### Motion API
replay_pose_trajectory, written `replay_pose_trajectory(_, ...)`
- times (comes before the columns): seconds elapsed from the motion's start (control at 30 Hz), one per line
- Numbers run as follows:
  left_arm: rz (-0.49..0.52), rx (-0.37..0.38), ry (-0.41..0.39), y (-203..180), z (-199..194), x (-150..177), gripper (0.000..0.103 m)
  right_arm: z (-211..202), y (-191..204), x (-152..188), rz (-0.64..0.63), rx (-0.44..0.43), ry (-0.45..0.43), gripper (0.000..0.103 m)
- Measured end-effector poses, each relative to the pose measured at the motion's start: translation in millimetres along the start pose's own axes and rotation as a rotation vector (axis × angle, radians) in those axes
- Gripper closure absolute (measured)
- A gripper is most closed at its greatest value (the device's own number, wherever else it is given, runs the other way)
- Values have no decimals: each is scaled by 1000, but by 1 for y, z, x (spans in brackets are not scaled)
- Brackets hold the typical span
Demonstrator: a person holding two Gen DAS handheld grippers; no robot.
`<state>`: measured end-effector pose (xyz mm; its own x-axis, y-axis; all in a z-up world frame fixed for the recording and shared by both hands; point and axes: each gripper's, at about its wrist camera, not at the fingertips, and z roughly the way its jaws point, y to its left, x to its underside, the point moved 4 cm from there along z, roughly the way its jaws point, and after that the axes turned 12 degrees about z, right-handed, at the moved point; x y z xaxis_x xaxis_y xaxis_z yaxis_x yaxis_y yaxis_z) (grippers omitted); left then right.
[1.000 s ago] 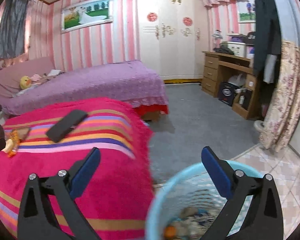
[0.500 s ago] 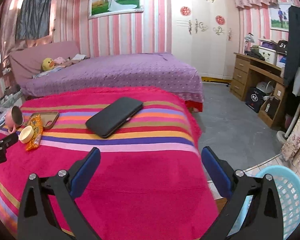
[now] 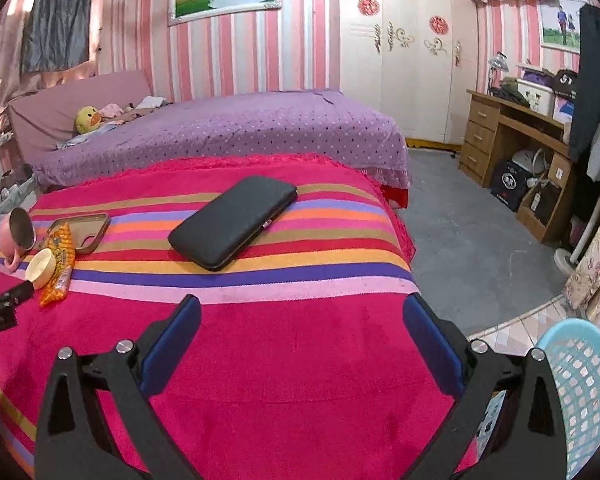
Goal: Collect trash
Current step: 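Move both open tools back over the trash on the bed, then grasp the white lid with the left tool while the right tool grasps the orange biscuit packet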
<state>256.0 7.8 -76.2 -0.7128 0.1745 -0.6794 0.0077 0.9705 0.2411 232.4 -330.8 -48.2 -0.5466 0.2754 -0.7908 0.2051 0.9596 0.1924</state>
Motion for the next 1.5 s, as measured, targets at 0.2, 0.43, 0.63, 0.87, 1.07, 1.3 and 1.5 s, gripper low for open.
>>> replay_pose_trajectory(0.2, -10, 13, 32, 5, 22, -13, 6, 11, -5, 4, 13, 24, 50, 5)
replay_pose_trajectory(0.43, -69, 36, 105, 17, 49, -15, 25, 16, 0, 6, -15, 38, 60, 5)
replay_pose_trajectory(0.63, -64, 48, 81, 18, 41, -16, 43, 12, 15, 10, -64, 19, 50, 5)
replay_pose_trajectory(0.87, -73, 11, 47, 47, 9, 8, 43, 5, 60, 26, -138, -46, 65, 5)
replay_pose_trajectory(1.07, -54, -49, 4, 82, -6, 14, 43, -10, 118, 36, -167, -161, 44, 5)
replay_pose_trajectory(1.3, -69, -71, 23, 118, 0, 28, 43, 7, 219, 50, -305, -224, 83, 6)
replay_pose_trajectory(1.5, -94, -106, 26, 144, -3, 38, 43, 39, 259, 68, -371, -231, 201, 23)
